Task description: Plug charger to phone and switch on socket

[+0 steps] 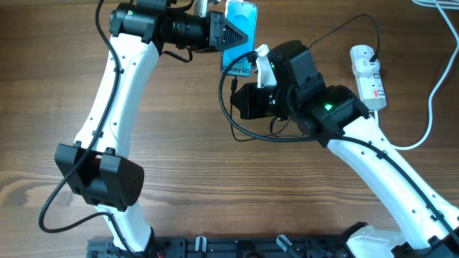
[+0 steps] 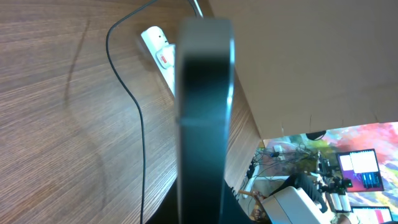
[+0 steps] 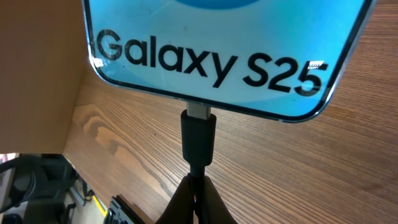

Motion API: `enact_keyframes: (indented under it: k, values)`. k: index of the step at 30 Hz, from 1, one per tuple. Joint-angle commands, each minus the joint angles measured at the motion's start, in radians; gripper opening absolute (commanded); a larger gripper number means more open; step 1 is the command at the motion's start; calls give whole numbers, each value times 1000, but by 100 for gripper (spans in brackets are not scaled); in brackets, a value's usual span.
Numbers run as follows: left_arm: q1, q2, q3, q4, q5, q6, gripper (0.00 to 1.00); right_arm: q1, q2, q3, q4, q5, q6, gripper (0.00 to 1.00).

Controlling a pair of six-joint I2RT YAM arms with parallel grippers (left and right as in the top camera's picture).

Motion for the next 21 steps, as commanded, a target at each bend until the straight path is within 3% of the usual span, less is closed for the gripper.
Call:
enact_keyframes:
  k: [1, 21]
  values:
    - [1, -3, 8, 1, 24, 27, 4, 3, 11, 14, 10, 13, 4, 4]
    - [-24, -3, 8, -20, 24, 78, 4, 3, 11, 14, 16, 25, 5, 4]
